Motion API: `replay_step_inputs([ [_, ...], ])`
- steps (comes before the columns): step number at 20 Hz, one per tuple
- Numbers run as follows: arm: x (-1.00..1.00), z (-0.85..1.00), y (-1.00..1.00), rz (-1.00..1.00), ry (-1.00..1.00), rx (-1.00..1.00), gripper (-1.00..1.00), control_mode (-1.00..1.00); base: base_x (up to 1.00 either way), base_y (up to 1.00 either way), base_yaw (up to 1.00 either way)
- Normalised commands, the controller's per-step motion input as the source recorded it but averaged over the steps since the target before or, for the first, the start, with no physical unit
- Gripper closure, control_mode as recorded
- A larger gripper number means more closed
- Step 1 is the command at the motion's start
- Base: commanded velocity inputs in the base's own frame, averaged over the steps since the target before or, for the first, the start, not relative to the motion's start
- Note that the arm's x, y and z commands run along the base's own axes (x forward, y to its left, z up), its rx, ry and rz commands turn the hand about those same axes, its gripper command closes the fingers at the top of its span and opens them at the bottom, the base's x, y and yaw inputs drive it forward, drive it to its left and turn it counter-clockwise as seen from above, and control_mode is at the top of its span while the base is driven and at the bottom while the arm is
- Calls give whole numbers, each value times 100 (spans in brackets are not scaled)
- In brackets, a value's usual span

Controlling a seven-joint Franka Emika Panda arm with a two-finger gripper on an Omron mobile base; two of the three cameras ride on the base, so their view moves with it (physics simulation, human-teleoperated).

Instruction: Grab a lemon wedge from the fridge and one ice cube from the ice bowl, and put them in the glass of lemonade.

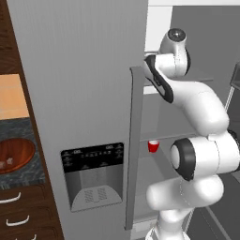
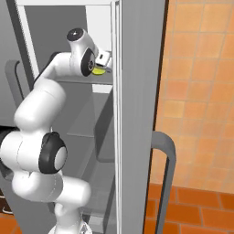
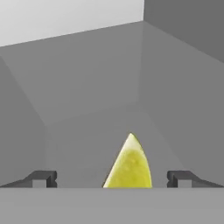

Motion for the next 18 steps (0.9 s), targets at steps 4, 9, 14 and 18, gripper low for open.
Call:
replay_step_inputs([
  [4, 15, -30, 0, -10, 18, 0, 100, -100, 0, 0, 0],
  [9, -1, -6, 0, -10, 9, 0, 100, -100, 0, 0, 0],
  [14, -85, -9, -52, -6, -17, 0, 100, -100, 0, 0, 0],
  [18, -100, -39, -39, 0, -36, 0, 100, -100, 0, 0, 0],
])
